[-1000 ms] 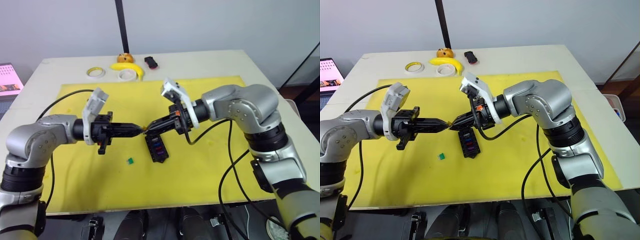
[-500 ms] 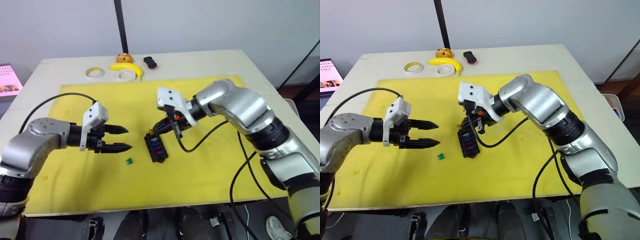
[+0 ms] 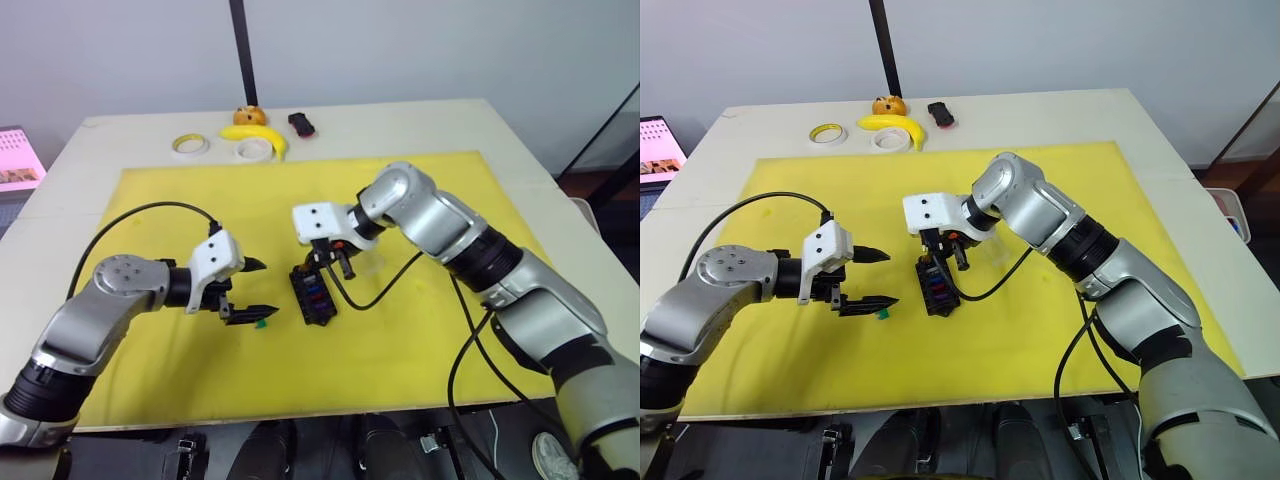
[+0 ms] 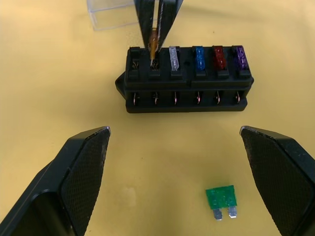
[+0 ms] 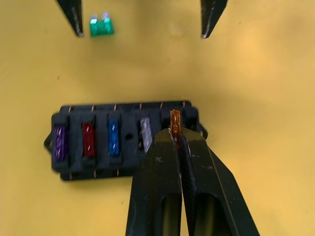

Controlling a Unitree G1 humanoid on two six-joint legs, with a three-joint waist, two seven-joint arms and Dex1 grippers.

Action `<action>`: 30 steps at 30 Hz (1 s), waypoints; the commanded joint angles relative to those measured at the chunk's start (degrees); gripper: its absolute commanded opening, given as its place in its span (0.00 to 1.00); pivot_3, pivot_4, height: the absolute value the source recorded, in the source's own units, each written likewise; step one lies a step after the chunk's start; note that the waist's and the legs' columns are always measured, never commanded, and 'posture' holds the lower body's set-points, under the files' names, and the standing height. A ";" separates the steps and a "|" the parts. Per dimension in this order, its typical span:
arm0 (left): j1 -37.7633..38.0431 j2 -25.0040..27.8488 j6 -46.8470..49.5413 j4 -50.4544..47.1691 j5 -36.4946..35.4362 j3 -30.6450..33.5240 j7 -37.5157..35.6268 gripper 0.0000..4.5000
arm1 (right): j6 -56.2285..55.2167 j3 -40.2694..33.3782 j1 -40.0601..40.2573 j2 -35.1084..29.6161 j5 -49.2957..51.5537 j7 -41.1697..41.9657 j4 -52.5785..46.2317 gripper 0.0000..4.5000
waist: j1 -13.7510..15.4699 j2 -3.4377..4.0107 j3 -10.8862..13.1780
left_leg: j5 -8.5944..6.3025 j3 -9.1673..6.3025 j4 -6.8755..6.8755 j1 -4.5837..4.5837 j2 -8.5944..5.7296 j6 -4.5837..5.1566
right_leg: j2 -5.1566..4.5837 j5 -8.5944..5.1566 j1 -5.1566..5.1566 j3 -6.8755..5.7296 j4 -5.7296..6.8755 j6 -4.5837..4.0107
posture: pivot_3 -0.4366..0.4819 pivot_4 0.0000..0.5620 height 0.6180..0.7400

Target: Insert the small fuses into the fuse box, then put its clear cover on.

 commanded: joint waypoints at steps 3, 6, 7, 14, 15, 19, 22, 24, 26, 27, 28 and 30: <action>-0.46 -0.04 -0.62 -1.10 0.53 1.02 0.35 0.99 | -1.41 -2.68 -1.64 0.75 -1.89 2.11 -0.36 0.00 | 0.01 0.00 0.00 | 0.00 0.00 0.00 0.00 0.00 0.00 | 0.00 0.00 0.00 0.00 0.00 0.00 | 0.48 0.27 1.00; -0.75 -0.30 -0.61 -0.96 0.77 0.84 0.31 0.99 | -1.96 -3.13 -1.42 1.39 -2.93 2.44 0.55 0.00 | 0.04 0.00 0.00 | 0.00 0.00 0.00 0.00 0.00 0.00 | 0.01 0.00 0.00 0.00 0.01 0.00 | 0.48 0.27 1.00; -0.80 -0.40 -0.61 -0.95 0.80 0.80 0.27 0.99 | -2.11 -3.25 -1.32 1.61 -3.26 2.54 0.86 0.00 | 0.04 0.00 0.00 | 0.00 0.00 0.00 0.00 0.00 -0.01 | 0.01 0.00 0.00 0.00 0.01 0.00 | 0.48 0.27 1.00; -1.21 -0.46 -0.93 -0.70 1.47 0.44 -0.04 0.99 | -3.53 -3.52 -1.06 2.32 -5.19 3.37 2.83 0.00 | 0.01 0.00 0.00 | 0.01 0.00 0.00 0.00 0.00 -0.01 | 0.01 0.00 0.00 0.00 0.01 0.00 | 0.48 0.27 1.00; -1.24 -0.44 -1.00 -0.66 1.57 0.41 -0.06 0.99 | -3.72 -3.54 -1.03 2.40 -5.40 3.48 3.02 0.00 | 0.00 0.00 0.00 | 0.01 0.00 0.01 0.00 0.00 -0.01 | 0.01 0.00 0.00 0.00 0.01 0.00 | 0.48 0.27 1.00; -1.39 -0.54 -1.11 -0.72 1.94 0.30 -0.12 0.99 | -4.43 -3.65 -0.86 2.63 -6.15 3.91 3.47 0.00 | 0.03 0.00 0.00 | 0.01 0.00 0.00 0.00 0.00 -0.01 | 0.02 0.00 0.00 0.00 0.02 0.00 | 0.48 0.27 1.00; -1.56 -0.73 -1.22 -0.57 2.18 0.34 -0.16 0.99 | -4.61 -3.75 -0.61 2.89 -6.20 4.64 3.07 0.00 | 0.03 0.00 0.00 | 0.01 0.00 0.01 0.00 -0.01 -0.02 | 0.02 0.00 0.00 0.00 0.02 0.00 | 0.48 0.27 1.00; -1.42 -0.69 -1.49 -0.46 2.51 0.21 -0.22 0.99 | -4.60 -3.83 -0.49 3.06 -6.28 5.01 2.77 0.00 | -0.01 0.00 0.00 | 0.01 0.00 0.01 0.00 0.00 -0.02 | 0.02 0.00 0.00 0.00 0.02 0.00 | 0.48 0.27 1.00; -1.30 -0.52 -1.86 -0.33 3.06 -0.09 -0.28 0.99 | -4.73 -3.86 -0.46 3.19 -6.46 5.24 2.78 0.00 | 0.01 0.00 0.00 | 0.01 0.00 0.01 0.00 0.00 -0.02 | 0.02 0.00 0.00 0.00 0.02 0.00 | 0.48 0.27 1.00; -1.29 -0.52 -1.93 -0.30 3.22 -0.17 -0.26 0.99 | -4.80 -3.84 -0.42 3.22 -6.56 5.36 2.80 0.00 | 0.01 0.00 0.00 | 0.01 0.00 0.01 0.00 -0.01 -0.02 | 0.02 0.00 0.00 0.00 0.03 0.00 | 0.48 0.27 1.00; -1.30 -0.59 -1.91 -0.30 3.28 -0.17 -0.23 0.99 | -4.95 -3.78 -0.40 3.26 -6.72 5.43 2.88 0.00 | 0.01 0.00 0.00 | 0.01 0.00 0.01 0.00 0.00 -0.02 | 0.02 0.00 0.00 0.00 0.03 0.00 | 0.48 0.27 1.00; -1.26 -0.82 -1.83 -0.38 3.33 -0.04 -0.11 0.99 | -5.21 -3.70 -0.36 3.38 -7.02 5.56 3.11 0.00 | 0.02 0.00 0.00 | 0.01 0.00 0.01 0.00 -0.01 -0.02 | 0.02 0.00 0.00 0.00 0.03 0.00 | 0.48 0.27 1.00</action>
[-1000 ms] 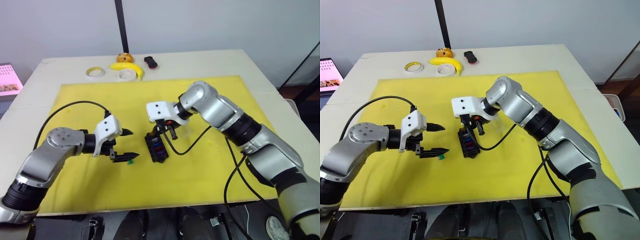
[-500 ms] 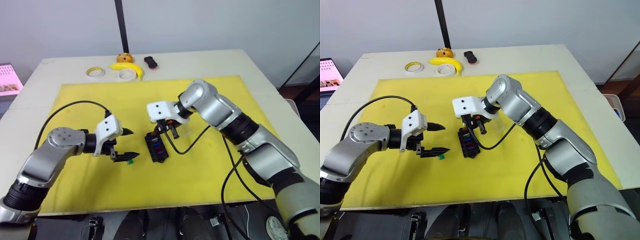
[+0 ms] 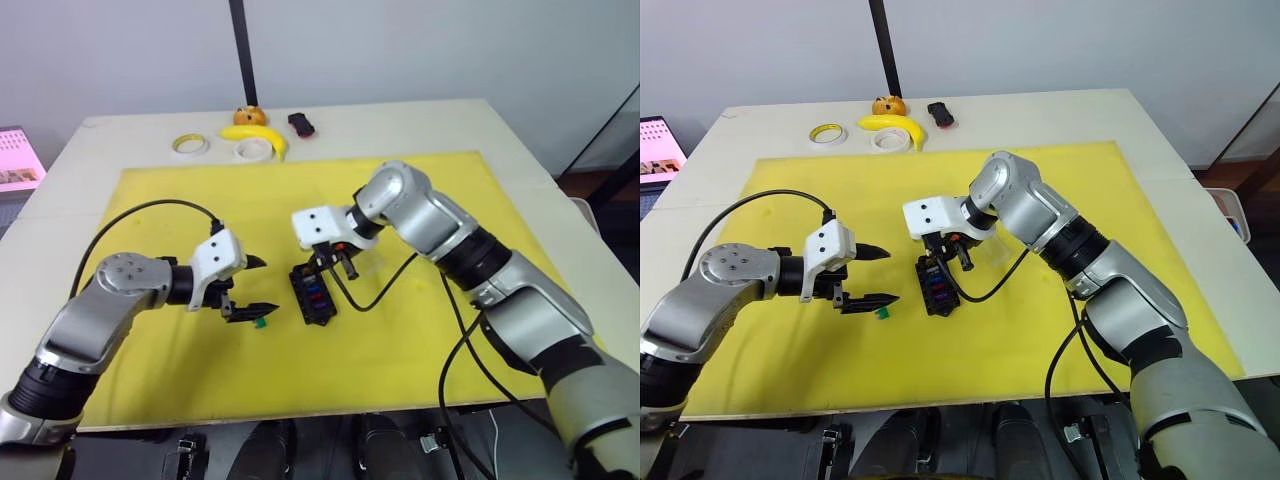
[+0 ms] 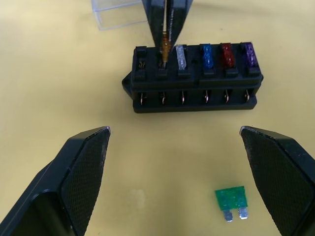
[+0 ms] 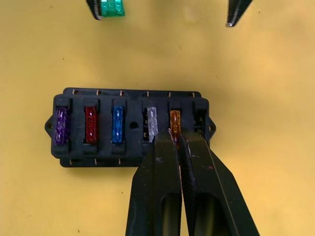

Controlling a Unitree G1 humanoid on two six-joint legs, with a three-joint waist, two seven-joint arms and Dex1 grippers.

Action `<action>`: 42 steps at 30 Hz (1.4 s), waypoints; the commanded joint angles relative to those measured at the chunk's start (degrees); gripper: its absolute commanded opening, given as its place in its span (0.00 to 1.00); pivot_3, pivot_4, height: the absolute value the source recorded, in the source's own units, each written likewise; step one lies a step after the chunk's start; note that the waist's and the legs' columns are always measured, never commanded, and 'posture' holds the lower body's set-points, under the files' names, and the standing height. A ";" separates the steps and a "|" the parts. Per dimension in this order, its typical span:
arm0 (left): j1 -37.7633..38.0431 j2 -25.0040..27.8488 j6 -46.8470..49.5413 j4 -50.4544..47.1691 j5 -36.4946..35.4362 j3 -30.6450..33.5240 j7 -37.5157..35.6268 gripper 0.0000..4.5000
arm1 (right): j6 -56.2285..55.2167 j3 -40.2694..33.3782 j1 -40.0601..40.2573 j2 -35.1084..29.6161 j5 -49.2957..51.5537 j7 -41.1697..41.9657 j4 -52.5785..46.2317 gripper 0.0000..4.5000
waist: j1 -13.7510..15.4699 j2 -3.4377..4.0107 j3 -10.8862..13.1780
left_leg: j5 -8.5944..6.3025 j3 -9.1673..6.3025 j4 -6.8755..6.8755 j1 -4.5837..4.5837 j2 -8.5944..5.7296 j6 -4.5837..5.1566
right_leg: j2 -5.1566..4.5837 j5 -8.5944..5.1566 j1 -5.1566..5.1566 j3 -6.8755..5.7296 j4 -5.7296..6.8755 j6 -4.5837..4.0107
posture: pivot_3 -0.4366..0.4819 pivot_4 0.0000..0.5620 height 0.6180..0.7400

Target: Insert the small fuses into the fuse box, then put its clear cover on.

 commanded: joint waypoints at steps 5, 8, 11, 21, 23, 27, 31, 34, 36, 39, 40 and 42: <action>-0.18 -0.56 -1.29 -1.19 0.75 0.51 0.50 0.99 | -1.41 -1.73 -0.60 0.78 -1.20 0.32 0.07 0.00 | -0.01 0.00 0.00 | 0.00 0.00 0.00 0.00 0.00 0.00 | 0.00 0.00 0.00 0.00 0.01 0.00 | 0.48 0.27 1.00; 0.15 -0.90 -1.15 -1.71 0.87 0.67 0.81 0.99 | -2.47 -1.42 -0.61 1.17 -1.99 0.25 1.41 0.00 | -0.04 0.00 0.00 | 0.00 0.00 0.00 0.00 0.00 0.00 | 0.00 0.00 -0.01 0.00 0.02 0.00 | 0.48 0.27 1.00; 0.55 -1.08 -1.27 -1.99 1.29 0.43 1.04 0.99 | -3.45 -1.38 -0.77 1.68 -2.74 0.14 3.20 0.00 | -0.03 0.00 0.00 | 0.00 0.00 0.00 0.00 0.00 -0.01 | 0.00 0.00 -0.01 0.00 0.03 0.00 | 0.48 0.27 1.00; 0.80 -1.01 -1.22 -2.28 1.39 0.57 1.03 0.99 | -5.20 -1.83 -0.72 2.64 -4.14 0.61 5.09 0.00 | -0.09 0.00 -0.01 | 0.02 0.00 0.01 0.05 0.00 -0.03 | 0.01 0.00 0.00 0.01 0.10 0.00 | 0.48 0.27 1.00; 0.65 -0.96 -1.27 -2.12 1.39 0.56 0.93 0.99 | -5.17 -2.12 -0.87 2.65 -4.16 0.96 4.68 0.00 | -0.08 0.00 0.00 | 0.02 0.00 0.01 0.05 0.00 -0.03 | 0.01 0.00 0.00 0.01 0.11 0.00 | 0.48 0.27 1.00; 0.45 -0.79 -1.36 -1.85 1.40 0.57 0.61 0.99 | -4.99 -3.13 -1.24 2.85 -3.99 1.40 3.84 0.00 | -0.03 0.00 0.00 | 0.02 0.00 0.01 0.05 0.00 -0.03 | 0.01 0.00 0.00 0.01 0.10 0.00 | 0.48 0.27 1.00; -0.06 -0.95 -1.44 -1.54 1.49 0.20 0.22 0.99 | -4.83 -3.52 -1.35 2.81 -3.93 1.79 2.75 0.00 | -0.04 0.00 0.00 | 0.02 0.00 0.01 0.05 0.00 -0.03 | 0.01 0.00 0.00 0.01 0.11 0.00 | 0.48 0.27 1.00; -0.19 -1.07 -1.48 -1.45 1.58 0.14 0.15 0.99 | -4.99 -3.51 -1.32 2.79 -4.16 1.69 2.45 0.00 | -0.05 0.00 0.00 | 0.02 0.00 0.01 0.05 0.00 -0.03 | 0.01 0.00 0.00 0.01 0.11 0.00 | 0.48 0.27 1.00; -0.21 -1.10 -1.59 -1.34 1.70 0.11 0.11 0.99 | -5.18 -3.40 -1.28 2.77 -4.52 1.51 2.38 0.00 | -0.06 0.00 0.00 | 0.02 0.00 0.01 0.05 0.00 -0.03 | 0.01 0.00 0.00 0.01 0.11 0.00 | 0.48 0.27 1.00; -0.23 -1.13 -1.63 -1.27 1.83 0.03 0.05 0.99 | -5.08 -3.66 -1.32 2.87 -4.45 1.70 2.14 0.00 | -0.05 0.00 0.00 | 0.02 0.00 0.01 0.05 0.00 -0.03 | 0.01 0.00 0.00 0.01 0.11 0.00 | 0.48 0.27 1.00; -0.25 -1.14 -1.66 -1.26 1.85 0.00 0.03 0.99 | -5.06 -3.76 -1.42 2.91 -4.41 1.74 2.12 0.00 | -0.05 0.00 0.00 | 0.02 0.00 0.01 0.05 0.00 -0.03 | 0.01 0.00 0.00 0.01 0.11 0.00 | 0.48 0.27 1.00; -0.29 -1.15 -1.60 -1.32 1.79 0.05 0.04 0.99 | -4.86 -3.89 -1.65 2.98 -4.36 1.84 2.07 0.00 | -0.05 0.01 0.00 | 0.02 0.00 0.01 0.05 0.00 -0.03 | 0.01 0.00 0.00 0.01 0.11 0.00 | 0.48 0.27 1.00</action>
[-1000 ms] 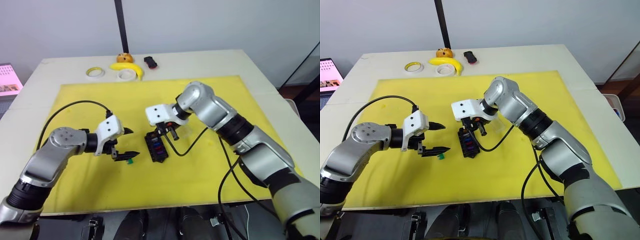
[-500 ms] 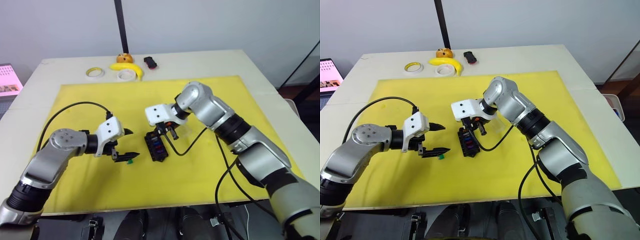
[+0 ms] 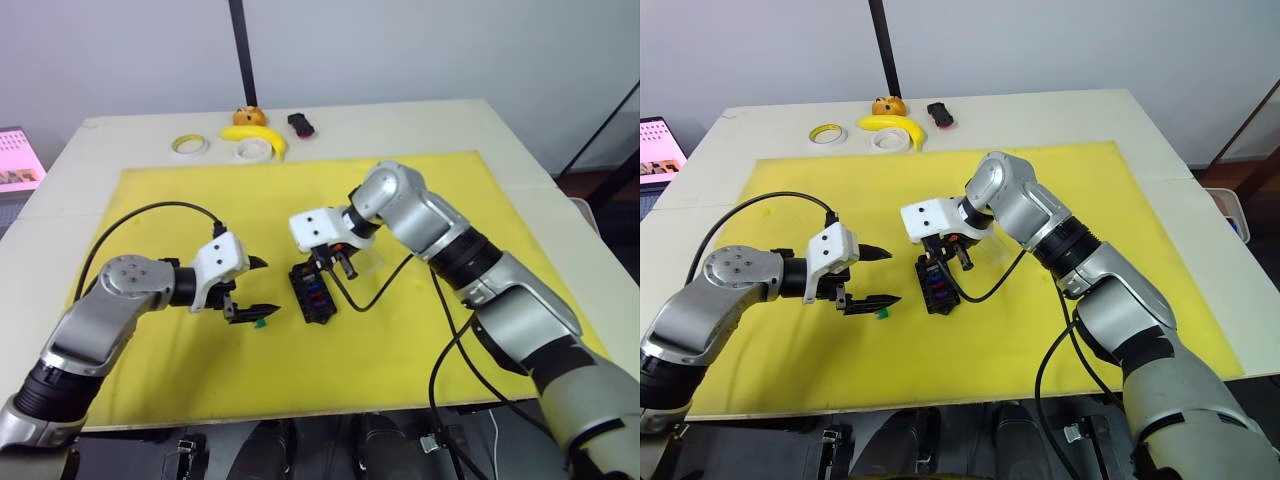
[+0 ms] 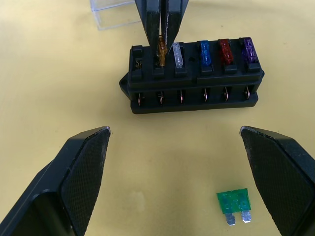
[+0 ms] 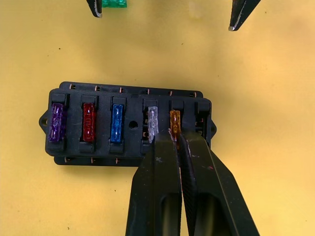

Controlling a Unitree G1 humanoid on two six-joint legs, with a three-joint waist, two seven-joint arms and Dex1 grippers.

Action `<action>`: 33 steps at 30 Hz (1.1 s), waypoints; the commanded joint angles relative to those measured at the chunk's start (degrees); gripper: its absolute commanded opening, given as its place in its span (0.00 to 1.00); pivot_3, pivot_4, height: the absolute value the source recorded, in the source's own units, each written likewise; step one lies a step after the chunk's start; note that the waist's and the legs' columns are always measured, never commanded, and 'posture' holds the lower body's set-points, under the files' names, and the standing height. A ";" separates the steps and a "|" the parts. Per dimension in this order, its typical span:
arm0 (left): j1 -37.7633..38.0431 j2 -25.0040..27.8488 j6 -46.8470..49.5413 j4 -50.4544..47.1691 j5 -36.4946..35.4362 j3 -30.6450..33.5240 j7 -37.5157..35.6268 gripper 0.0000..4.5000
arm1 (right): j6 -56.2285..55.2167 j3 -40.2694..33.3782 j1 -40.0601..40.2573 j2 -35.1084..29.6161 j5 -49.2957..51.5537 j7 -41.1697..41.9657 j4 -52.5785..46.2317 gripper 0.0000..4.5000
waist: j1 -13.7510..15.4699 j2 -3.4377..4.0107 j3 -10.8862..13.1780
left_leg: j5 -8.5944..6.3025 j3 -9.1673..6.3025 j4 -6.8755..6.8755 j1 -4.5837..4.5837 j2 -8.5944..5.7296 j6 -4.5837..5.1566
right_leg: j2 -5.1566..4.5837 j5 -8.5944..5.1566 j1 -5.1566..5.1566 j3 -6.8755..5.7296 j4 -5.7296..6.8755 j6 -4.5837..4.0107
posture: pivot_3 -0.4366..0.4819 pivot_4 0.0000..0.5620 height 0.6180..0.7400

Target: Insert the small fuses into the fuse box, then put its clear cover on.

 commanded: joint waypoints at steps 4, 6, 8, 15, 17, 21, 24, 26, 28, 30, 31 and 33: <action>-1.03 -0.14 -0.72 -0.72 0.30 0.01 -0.01 0.99 | 0.03 -2.10 -1.91 0.73 -0.29 0.02 -1.31 0.00 | -0.01 0.00 0.00 | 0.00 0.00 0.00 0.00 0.00 0.00 | 0.00 0.00 0.00 0.00 0.00 0.00 | 0.48 0.27 1.00; -0.95 -0.18 -0.71 -0.83 0.27 0.00 -0.01 0.99 | 0.16 -2.13 -1.81 0.72 -0.34 0.06 -1.54 0.00 | -0.01 0.00 0.00 | 0.00 0.00 0.00 0.00 0.00 0.00 | 0.00 0.00 0.00 0.00 0.00 0.00 | 0.48 0.27 1.00; -0.93 -0.18 -0.78 -0.79 0.32 -0.05 -0.08 0.99 | 0.32 -2.19 -1.81 0.69 -0.27 0.25 -1.83 0.00 | 0.00 0.00 0.00 | 0.00 0.00 0.00 0.00 0.00 0.00 | 0.00 0.00 0.00 0.00 0.00 0.00 | 0.48 0.27 1.00; -1.54 -0.39 -1.12 -0.19 0.62 -0.43 -0.08 0.99 | 0.41 -2.49 -1.97 0.40 -0.34 0.42 -2.16 0.00 | 0.00 0.00 0.00 | 0.00 0.00 0.00 0.00 0.00 0.00 | 0.00 0.00 0.00 0.00 0.00 0.00 | 0.48 0.27 1.00; -1.65 -0.45 -1.20 -0.10 0.69 -0.54 -0.05 0.99 | 0.00 -2.36 -1.74 0.38 -0.71 0.28 -1.76 0.00 | -0.01 0.00 0.00 | 0.00 0.00 0.00 0.00 0.00 0.00 | 0.00 0.00 0.00 0.00 0.00 0.00 | 0.48 0.27 1.00; -1.50 -0.58 -1.17 -0.38 0.80 -0.75 0.15 0.99 | -0.27 -2.03 -1.29 0.49 -1.12 0.34 -1.14 0.00 | 0.00 0.00 0.00 | 0.00 0.00 0.00 0.00 0.00 0.00 | 0.00 0.00 0.00 0.00 0.00 0.00 | 0.48 0.27 1.00; -1.17 -0.52 -1.02 -0.79 0.77 -0.55 0.24 0.99 | -0.65 -1.65 -0.66 0.43 -1.48 0.62 -1.07 0.00 | 0.01 0.00 0.00 | 0.00 0.00 0.00 0.00 0.00 0.00 | 0.00 0.00 0.00 0.00 0.00 0.00 | 0.48 0.27 1.00; -0.87 -0.38 -1.00 -0.98 0.76 -0.32 0.23 0.99 | -0.65 -1.62 -0.31 0.41 -1.52 0.96 -1.36 0.00 | 0.01 0.00 0.00 | 0.00 0.00 0.00 0.00 0.00 0.00 | 0.00 0.00 0.00 0.00 0.01 0.00 | 0.48 0.27 1.00; -0.60 -0.24 -1.07 -1.08 0.87 -0.15 0.32 0.99 | -0.51 -1.43 0.07 0.53 -1.64 1.13 -1.66 0.00 | 0.02 0.00 0.00 | 0.00 0.00 0.00 0.00 0.00 0.00 | 0.00 0.00 0.00 0.00 0.00 0.00 | 0.48 0.27 1.00; -0.50 -0.25 -1.01 -1.19 0.92 -0.07 0.41 0.99 | -0.42 -1.19 0.42 0.64 -1.68 1.36 -2.07 0.00 | 0.03 0.00 0.00 | 0.00 0.00 0.00 0.00 0.00 0.00 | 0.01 0.00 0.00 0.00 0.01 0.00 | 0.48 0.27 1.00; -0.49 -0.28 -0.97 -1.23 0.92 -0.04 0.42 0.99 | -0.41 -1.15 0.52 0.68 -1.70 1.45 -2.20 0.00 | 0.03 0.00 0.00 | 0.00 0.00 0.00 0.00 0.00 0.00 | 0.00 0.00 0.00 0.00 0.01 0.00 | 0.48 0.27 1.00; -0.47 -0.28 -0.99 -1.26 1.01 0.02 0.50 0.99 | -0.63 -0.94 0.74 0.70 -1.91 1.54 -2.34 0.00 | 0.02 0.00 0.00 | 0.00 0.00 0.00 0.00 0.00 0.00 | 0.00 0.00 0.00 0.00 0.00 0.00 | 0.48 0.27 1.00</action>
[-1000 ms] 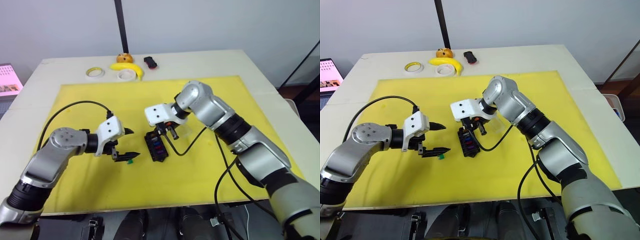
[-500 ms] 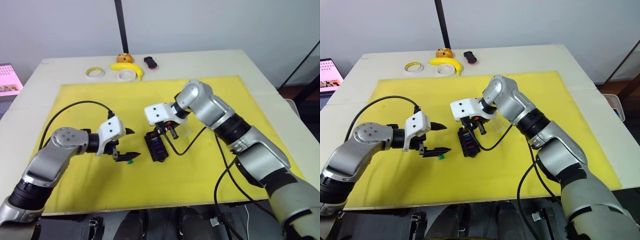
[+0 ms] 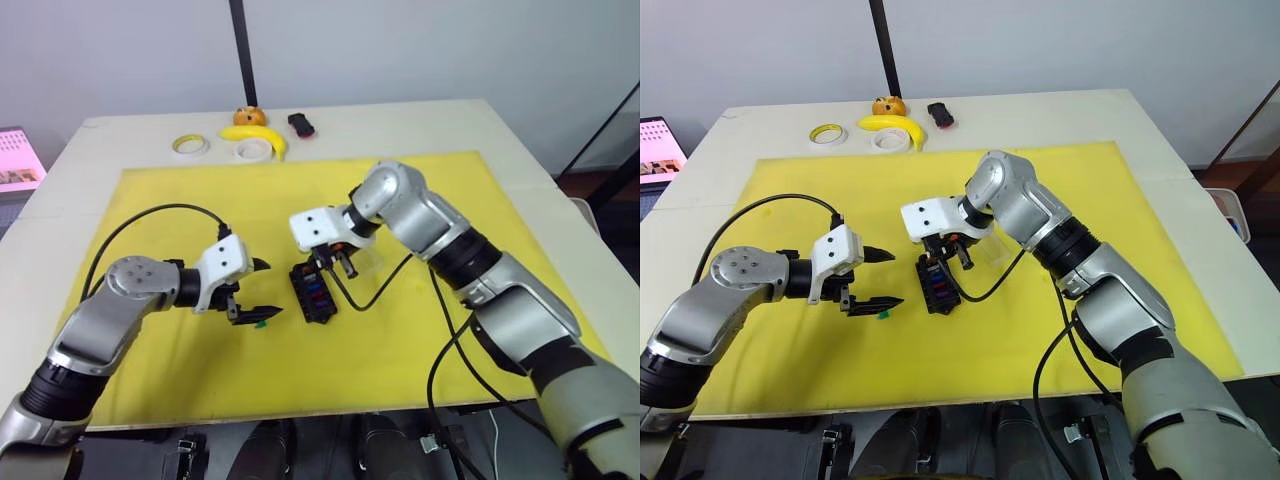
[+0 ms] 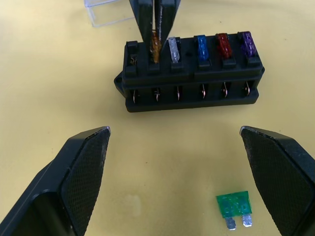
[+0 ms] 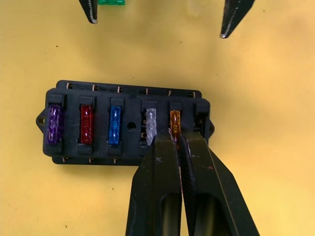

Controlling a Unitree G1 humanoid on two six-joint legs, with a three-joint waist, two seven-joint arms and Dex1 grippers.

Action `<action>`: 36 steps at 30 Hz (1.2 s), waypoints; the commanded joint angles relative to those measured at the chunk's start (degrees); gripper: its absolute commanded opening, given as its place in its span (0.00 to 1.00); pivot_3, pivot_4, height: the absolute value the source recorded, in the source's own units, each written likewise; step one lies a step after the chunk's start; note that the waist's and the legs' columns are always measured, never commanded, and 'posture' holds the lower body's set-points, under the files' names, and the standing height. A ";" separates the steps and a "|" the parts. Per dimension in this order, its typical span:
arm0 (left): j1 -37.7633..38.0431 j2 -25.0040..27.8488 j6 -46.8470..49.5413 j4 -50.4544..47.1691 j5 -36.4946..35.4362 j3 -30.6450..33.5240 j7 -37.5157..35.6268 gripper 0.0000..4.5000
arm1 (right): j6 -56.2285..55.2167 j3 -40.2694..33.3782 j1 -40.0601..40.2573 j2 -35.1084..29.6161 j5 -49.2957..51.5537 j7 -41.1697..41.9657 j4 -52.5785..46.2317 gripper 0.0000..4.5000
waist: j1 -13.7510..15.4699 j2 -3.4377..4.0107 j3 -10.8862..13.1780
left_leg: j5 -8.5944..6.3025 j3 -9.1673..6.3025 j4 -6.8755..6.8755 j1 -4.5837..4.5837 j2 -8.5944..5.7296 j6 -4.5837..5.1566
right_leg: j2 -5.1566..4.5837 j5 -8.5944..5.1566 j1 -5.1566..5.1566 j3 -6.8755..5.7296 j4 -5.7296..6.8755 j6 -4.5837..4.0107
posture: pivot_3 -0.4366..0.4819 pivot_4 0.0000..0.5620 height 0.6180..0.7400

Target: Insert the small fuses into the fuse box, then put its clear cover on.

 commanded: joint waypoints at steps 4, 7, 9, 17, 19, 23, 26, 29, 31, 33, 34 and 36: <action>-0.09 0.40 -0.73 -1.77 -0.03 1.36 0.49 0.99 | -0.53 -0.09 0.38 0.45 -0.80 0.64 -1.83 0.00 | -0.02 0.00 0.00 | 0.00 0.00 0.00 0.00 0.00 0.00 | 0.01 0.00 0.00 0.00 0.00 0.00 | 0.48 0.27 1.00; -0.17 0.37 -0.72 -1.71 -0.04 1.27 0.57 0.99 | -0.80 -0.18 0.06 0.89 -1.23 -0.06 -0.77 0.00 | -0.04 0.00 0.00 | 0.00 0.00 0.00 0.00 0.00 0.00 | 0.00 0.00 0.00 0.00 0.00 0.00 | 0.48 0.27 1.00; -0.08 0.33 -0.68 -1.80 -0.09 1.23 0.62 0.99 | -0.78 -0.41 -0.28 1.15 -1.39 -0.33 -0.37 0.00 | -0.08 0.00 0.00 | 0.00 0.00 0.00 0.00 0.00 0.00 | 0.01 0.00 0.00 0.00 0.00 0.00 | 0.48 0.27 1.00; -0.34 0.20 -0.94 -1.44 0.06 0.94 0.52 0.99 | -0.77 -1.51 -1.75 1.40 -1.08 0.10 -0.66 0.00 | -0.12 0.00 0.00 | 0.00 0.00 0.00 0.00 0.00 0.00 | 0.01 0.00 0.00 0.00 0.02 0.00 | 0.48 0.27 1.00; -0.42 0.14 -0.99 -1.38 0.07 0.90 0.51 0.99 | -0.95 -1.50 -1.81 1.41 -1.19 0.02 -0.55 0.00 | -0.12 0.00 0.00 | 0.00 0.00 0.00 0.00 0.00 0.00 | 0.01 0.00 0.00 0.00 0.02 0.00 | 0.48 0.27 1.00; -0.53 -0.01 -1.09 -1.25 0.13 0.81 0.52 0.99 | -1.32 -1.42 -2.10 1.57 -1.39 -0.11 0.09 0.00 | -0.13 0.00 0.00 | 0.00 0.00 0.00 0.00 0.00 0.00 | 0.01 0.00 0.00 0.00 0.02 0.00 | 0.48 0.27 1.00; -0.58 -0.11 -1.05 -1.24 0.12 0.78 0.54 0.99 | -1.67 -1.49 -2.44 1.76 -1.44 -0.14 0.55 0.00 | -0.12 0.00 0.00 | 0.00 0.00 0.00 0.00 0.00 0.00 | 0.01 0.00 -0.01 0.00 0.02 0.00 | 0.48 0.27 1.00; -0.64 -0.16 -1.05 -1.16 0.20 0.77 0.60 0.99 | -2.32 -1.55 -2.76 1.76 -1.69 -0.24 0.89 0.00 | -0.08 0.00 0.00 | 0.00 0.00 0.00 0.00 0.00 0.00 | 0.01 0.00 -0.01 0.00 0.02 0.00 | 0.48 0.27 1.00; -0.59 -0.17 -1.01 -1.21 0.18 0.83 0.66 0.99 | -2.51 -1.64 -2.93 1.70 -1.72 -0.09 0.94 0.00 | -0.09 0.00 0.00 | 0.00 0.00 0.00 0.00 0.00 0.00 | 0.01 0.00 -0.01 0.00 0.02 0.00 | 0.48 0.27 1.00; -0.56 -0.17 -1.02 -1.22 0.20 0.83 0.70 0.99 | -2.79 -1.67 -2.99 1.67 -1.90 -0.06 1.12 0.00 | -0.10 0.00 0.00 | 0.00 0.00 0.00 0.01 0.00 -0.01 | 0.01 0.00 -0.01 0.00 0.02 0.00 | 0.48 0.27 1.00; -0.56 -0.17 -1.05 -1.21 0.23 0.82 0.72 0.99 | -2.86 -1.68 -3.00 1.65 -1.99 -0.07 1.25 0.00 | -0.10 0.00 0.00 | 0.00 0.00 0.00 0.00 0.00 -0.01 | 0.01 0.00 -0.01 0.00 0.02 0.00 | 0.48 0.27 1.00; -0.57 -0.19 -1.06 -1.23 0.22 0.84 0.76 0.99 | -3.01 -1.68 -2.97 1.60 -2.14 -0.08 1.44 0.00 | -0.09 0.00 0.00 | 0.00 0.00 0.00 0.00 0.00 -0.01 | 0.01 0.00 -0.01 0.00 0.02 0.00 | 0.48 0.27 1.00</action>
